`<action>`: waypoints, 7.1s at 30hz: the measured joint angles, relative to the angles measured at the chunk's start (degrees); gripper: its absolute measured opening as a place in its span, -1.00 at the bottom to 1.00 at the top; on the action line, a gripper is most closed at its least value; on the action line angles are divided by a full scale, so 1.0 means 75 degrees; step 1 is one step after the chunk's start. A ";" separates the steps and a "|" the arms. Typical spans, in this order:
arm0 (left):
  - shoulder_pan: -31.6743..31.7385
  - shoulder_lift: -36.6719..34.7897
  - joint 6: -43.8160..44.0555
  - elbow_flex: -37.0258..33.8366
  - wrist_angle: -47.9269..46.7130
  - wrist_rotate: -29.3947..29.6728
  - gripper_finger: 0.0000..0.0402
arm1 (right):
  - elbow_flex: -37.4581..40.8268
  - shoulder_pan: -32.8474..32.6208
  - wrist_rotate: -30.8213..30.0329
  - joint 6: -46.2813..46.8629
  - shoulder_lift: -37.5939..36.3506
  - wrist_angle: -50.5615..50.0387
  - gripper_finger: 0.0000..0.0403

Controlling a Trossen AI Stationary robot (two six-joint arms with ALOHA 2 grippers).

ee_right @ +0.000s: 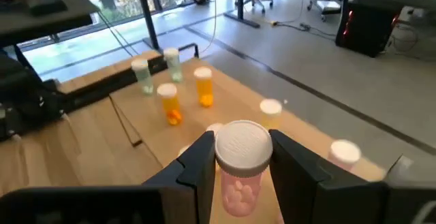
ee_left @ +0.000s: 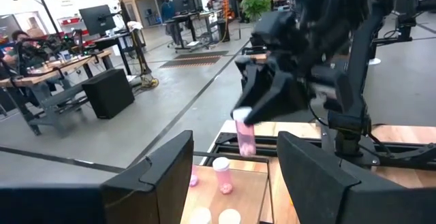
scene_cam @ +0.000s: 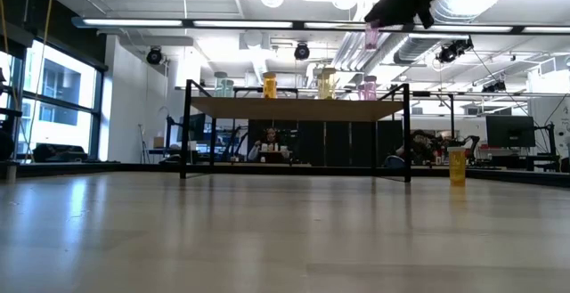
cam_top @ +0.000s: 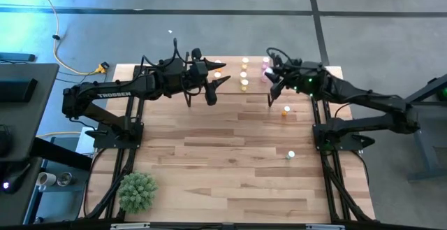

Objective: Pick and place medicine bottles onto shelf by color
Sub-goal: Put the violet pill bottle on the shelf aligned with the other violet pill bottles, then put the orange pill bottle on the shelf aligned with the other orange pill bottles

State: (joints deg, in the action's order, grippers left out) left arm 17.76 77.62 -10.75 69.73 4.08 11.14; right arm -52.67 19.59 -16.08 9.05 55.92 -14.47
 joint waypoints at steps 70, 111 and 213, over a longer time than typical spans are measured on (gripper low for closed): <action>0.0000 0.0006 -0.0146 0.0000 -0.0318 0.0000 0.00 | 0.2029 -0.0762 -0.2000 0.0327 0.0860 0.1681 -0.43; 0.0000 0.0006 -0.0256 -0.0003 -0.0399 -0.0003 0.00 | 0.2041 -0.0759 -0.2057 0.0452 0.0872 0.1726 -0.18; -0.0009 -0.0350 -0.0393 -0.0003 -0.1250 0.0882 0.00 | 0.2400 -0.5819 -0.1434 1.0764 -0.0713 -0.4260 -0.18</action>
State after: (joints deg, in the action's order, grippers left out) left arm 17.69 75.00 -13.69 69.71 -5.30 17.75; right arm -34.67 -24.05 -26.84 89.77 50.57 -46.42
